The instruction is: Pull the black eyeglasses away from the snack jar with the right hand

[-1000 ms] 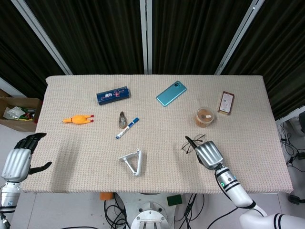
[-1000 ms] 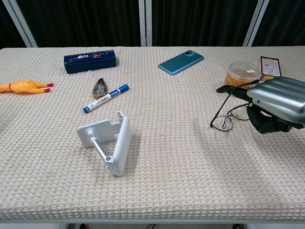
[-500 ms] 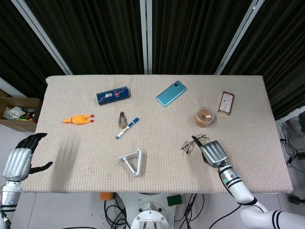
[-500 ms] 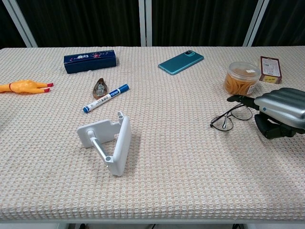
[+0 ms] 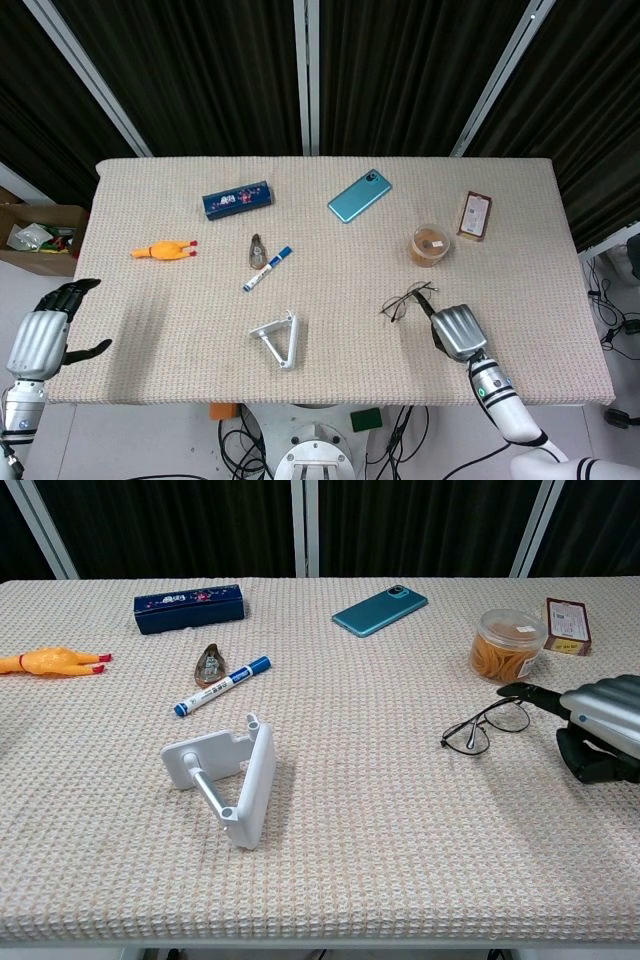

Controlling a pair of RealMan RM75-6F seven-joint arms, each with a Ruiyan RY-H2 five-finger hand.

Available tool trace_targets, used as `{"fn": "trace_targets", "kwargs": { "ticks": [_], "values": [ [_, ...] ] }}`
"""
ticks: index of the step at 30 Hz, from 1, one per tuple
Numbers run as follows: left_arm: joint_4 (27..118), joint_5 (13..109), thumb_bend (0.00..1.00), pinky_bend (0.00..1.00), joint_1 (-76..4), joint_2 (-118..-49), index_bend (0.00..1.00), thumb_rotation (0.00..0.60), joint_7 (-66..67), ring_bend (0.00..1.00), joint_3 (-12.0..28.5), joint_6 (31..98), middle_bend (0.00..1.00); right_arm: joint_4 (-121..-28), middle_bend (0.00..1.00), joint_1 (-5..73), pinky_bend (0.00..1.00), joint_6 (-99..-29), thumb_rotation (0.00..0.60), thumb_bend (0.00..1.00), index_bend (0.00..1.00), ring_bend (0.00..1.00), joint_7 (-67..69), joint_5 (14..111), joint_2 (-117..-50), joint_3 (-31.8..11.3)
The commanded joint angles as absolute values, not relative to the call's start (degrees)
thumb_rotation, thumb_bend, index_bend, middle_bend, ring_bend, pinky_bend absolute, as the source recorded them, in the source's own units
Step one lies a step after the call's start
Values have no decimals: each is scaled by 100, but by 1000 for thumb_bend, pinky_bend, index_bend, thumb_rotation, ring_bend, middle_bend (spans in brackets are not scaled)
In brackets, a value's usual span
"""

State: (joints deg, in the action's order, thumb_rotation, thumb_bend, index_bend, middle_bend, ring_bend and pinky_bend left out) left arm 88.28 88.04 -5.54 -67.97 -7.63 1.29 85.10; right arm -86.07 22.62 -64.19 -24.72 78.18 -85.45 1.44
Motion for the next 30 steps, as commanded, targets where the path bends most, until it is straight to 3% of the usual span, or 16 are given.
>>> {"fn": "trace_targets", "kwargs": {
  "ticks": [1,13,30],
  "values": [
    [8823,8817,0,232,-558,-6807,163,599,-768,159,126,8514,169,-8520,961,2187,753,-6436,600,900,0,900,-2420,7848,-8585,219],
    [8884,8843,0,232,-535,-6768,163,600,-704,159,128,8586,169,-8467,961,2199,753,-6546,600,907,0,899,-2288,8074,-8649,132],
    [8818,8812,0,232,-543,-6780,163,599,-777,159,129,8550,170,-8342,961,2261,753,-6170,600,908,0,899,-2325,7807,-8728,96]
  ]
}}
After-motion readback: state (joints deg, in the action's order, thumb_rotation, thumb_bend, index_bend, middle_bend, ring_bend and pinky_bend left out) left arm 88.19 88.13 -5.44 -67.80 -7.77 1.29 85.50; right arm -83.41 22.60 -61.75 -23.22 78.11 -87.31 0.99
